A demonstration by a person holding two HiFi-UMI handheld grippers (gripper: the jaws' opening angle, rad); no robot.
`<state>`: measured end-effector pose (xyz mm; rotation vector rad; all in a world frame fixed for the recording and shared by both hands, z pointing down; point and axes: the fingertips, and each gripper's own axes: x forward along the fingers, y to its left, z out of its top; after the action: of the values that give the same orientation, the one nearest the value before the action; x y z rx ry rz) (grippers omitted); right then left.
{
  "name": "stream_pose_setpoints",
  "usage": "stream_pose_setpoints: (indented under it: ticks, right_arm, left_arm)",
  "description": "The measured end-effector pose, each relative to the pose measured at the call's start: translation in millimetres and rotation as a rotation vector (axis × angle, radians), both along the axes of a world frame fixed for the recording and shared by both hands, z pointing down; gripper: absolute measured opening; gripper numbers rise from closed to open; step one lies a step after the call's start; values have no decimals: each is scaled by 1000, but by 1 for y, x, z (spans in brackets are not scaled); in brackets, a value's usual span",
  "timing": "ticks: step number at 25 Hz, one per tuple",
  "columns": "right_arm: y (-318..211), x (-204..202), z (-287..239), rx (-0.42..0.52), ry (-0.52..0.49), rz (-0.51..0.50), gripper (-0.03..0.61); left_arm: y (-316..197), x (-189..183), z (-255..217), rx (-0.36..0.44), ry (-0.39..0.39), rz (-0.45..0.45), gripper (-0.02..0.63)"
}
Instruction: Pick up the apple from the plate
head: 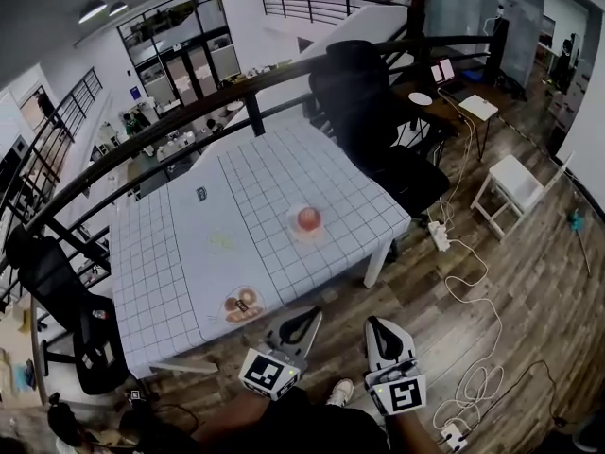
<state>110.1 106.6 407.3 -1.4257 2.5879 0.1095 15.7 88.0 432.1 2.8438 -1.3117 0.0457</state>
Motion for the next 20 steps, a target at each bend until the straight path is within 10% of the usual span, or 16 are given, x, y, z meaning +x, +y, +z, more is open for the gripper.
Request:
stream_pose_setpoints:
  ticks: [20]
  right_arm:
    - [-77, -26, 44, -56, 69, -122, 23]
  left_arm:
    - [-65, -23, 41, -11, 3, -132, 23]
